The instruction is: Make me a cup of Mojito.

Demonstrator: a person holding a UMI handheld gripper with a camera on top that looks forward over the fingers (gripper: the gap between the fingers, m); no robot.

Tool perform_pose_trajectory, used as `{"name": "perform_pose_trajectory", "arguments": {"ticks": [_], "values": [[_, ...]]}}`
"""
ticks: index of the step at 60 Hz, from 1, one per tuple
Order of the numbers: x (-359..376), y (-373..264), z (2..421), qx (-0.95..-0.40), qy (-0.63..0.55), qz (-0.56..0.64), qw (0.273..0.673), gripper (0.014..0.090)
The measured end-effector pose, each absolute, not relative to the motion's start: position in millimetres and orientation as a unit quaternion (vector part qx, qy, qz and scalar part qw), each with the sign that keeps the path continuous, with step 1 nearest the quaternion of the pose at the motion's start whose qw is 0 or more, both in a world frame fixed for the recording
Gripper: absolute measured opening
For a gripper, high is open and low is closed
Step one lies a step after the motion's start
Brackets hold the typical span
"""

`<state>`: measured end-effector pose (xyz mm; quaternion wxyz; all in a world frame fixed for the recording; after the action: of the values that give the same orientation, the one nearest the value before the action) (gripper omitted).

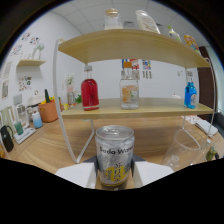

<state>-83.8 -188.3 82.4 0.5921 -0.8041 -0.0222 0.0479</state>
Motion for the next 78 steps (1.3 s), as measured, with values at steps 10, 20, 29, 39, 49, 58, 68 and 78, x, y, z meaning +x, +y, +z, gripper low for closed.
{"name": "perform_pose_trajectory", "arguments": {"ticks": [10, 20, 29, 39, 49, 58, 68, 78], "values": [[-84.1, -194.1, 81.0, -0.801, -0.029, 0.036, 0.597, 0.0535], [-85.2, -198.3, 78.4, -0.81, -0.035, 0.028, 0.584, 0.0549], [-78.8, -206.1, 92.0, -0.822, -0.022, 0.021, 0.569, 0.0814], [-84.9, -234.1, 148.6, -0.817, -0.033, 0.026, 0.574, 0.0853], [-77.4, -277.5, 179.5, -0.831, -0.028, 0.019, 0.555, 0.0859], [-50.8, -312.6, 176.9, -0.846, -0.013, 0.007, 0.534, 0.0858], [-12.8, -331.4, 158.3, -0.86, -0.005, -0.018, 0.51, 0.0859], [8.3, -336.2, 142.1, -0.869, -0.007, -0.019, 0.494, 0.0861]]}}
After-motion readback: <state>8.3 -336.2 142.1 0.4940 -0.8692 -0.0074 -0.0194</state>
